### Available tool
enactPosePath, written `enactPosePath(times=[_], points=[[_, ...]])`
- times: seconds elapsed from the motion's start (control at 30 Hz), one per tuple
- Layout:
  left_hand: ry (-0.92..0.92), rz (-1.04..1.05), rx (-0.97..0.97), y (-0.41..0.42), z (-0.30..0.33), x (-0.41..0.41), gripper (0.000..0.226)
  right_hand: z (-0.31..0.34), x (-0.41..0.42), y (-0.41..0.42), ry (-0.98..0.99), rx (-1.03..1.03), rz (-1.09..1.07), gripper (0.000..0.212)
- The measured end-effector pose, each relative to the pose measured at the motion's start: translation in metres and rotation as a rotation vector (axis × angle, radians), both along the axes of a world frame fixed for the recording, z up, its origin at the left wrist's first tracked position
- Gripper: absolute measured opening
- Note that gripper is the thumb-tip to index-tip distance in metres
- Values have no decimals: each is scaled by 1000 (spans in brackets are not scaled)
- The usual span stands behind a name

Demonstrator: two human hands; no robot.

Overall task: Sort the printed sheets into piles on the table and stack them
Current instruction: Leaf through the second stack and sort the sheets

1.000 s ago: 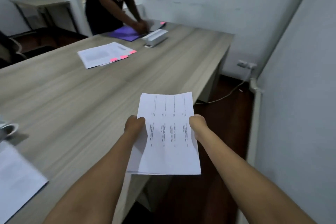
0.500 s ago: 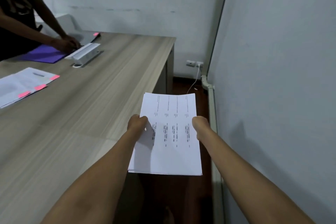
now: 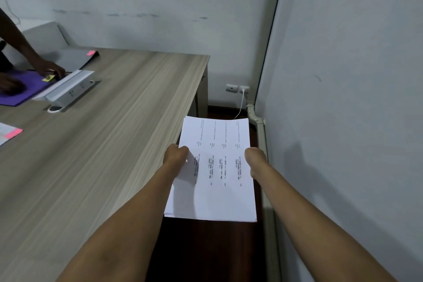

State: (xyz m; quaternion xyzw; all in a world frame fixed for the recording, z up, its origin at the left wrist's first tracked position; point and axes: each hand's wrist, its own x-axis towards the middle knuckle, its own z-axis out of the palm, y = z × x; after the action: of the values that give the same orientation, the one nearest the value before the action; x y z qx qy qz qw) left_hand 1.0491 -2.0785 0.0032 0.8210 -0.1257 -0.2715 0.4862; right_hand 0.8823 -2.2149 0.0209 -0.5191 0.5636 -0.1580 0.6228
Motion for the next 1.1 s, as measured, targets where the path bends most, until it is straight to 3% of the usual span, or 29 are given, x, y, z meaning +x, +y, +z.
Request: enactPosePath(times=[0.53,0.8,1.1], points=[[17,441,15,-87,-1,117,18,-6,188,-145,2,33,424,26],[48,694,26,-51,-6,170,4,-14,297,-125,-46,60,662,25],[78,903,-29,-5,-19,236,7,-19,397,-83,-86,68,814,31]])
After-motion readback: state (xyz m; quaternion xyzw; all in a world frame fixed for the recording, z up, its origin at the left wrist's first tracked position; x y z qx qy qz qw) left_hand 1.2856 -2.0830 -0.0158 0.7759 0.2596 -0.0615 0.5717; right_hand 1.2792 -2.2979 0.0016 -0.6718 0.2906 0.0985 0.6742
